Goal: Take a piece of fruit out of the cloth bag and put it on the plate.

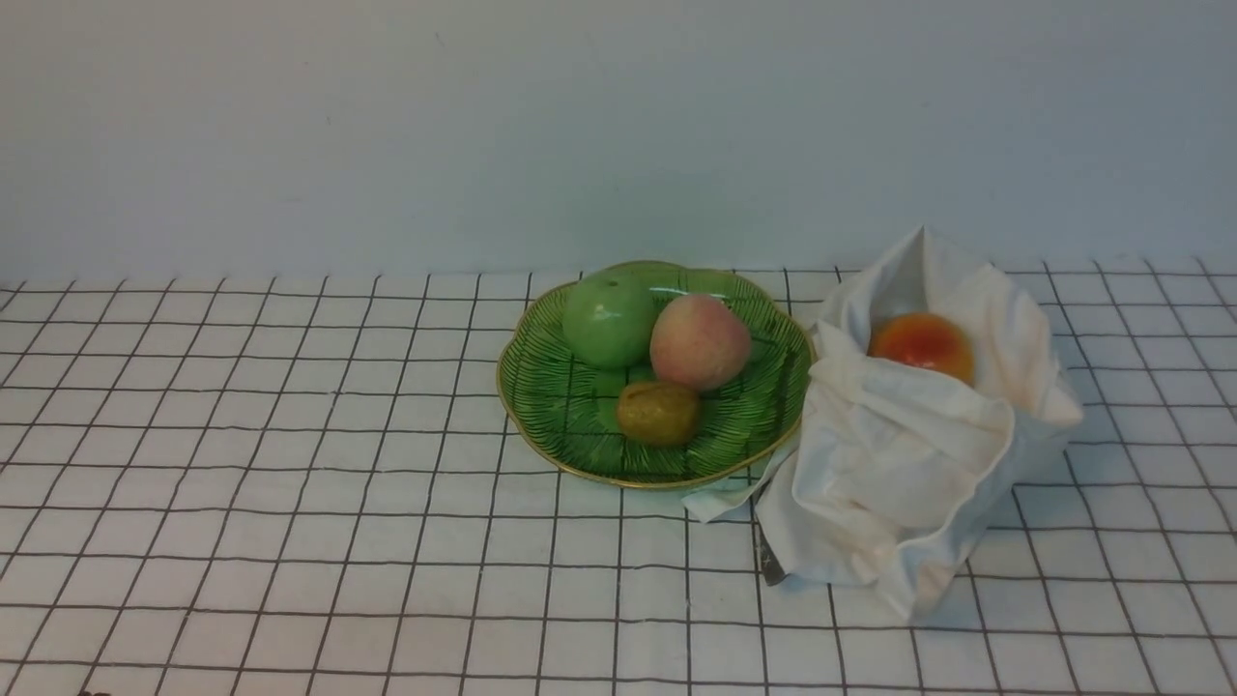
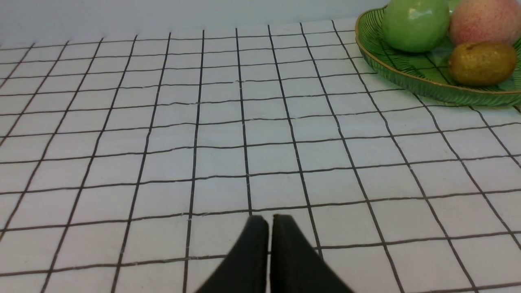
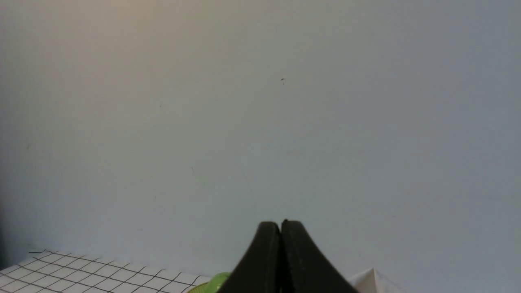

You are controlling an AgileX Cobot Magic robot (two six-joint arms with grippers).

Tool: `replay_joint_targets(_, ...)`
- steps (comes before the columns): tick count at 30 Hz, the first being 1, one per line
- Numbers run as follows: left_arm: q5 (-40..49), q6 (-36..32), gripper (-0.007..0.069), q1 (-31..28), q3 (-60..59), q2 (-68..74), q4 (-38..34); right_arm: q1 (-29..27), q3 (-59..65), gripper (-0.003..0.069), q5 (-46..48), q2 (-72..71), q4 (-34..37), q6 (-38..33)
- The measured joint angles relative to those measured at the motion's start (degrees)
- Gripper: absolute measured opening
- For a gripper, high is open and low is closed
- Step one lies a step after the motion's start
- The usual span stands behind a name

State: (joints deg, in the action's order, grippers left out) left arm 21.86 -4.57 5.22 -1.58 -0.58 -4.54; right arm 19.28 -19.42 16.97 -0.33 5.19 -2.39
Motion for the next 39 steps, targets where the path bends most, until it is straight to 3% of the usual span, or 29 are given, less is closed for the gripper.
replay_joint_targets(27,0.00,0.00,-0.0008,0.00,0.00,0.00,0.00,-0.06,3.94,-0.0015,-1.18,-0.06,-0.66,-0.44)
replay_joint_targets(39,0.00,0.00,-0.0008,0.00,0.00,0.00,0.00,-11.83,20.91,-0.0015,0.06,-0.31,-2.15,0.34)
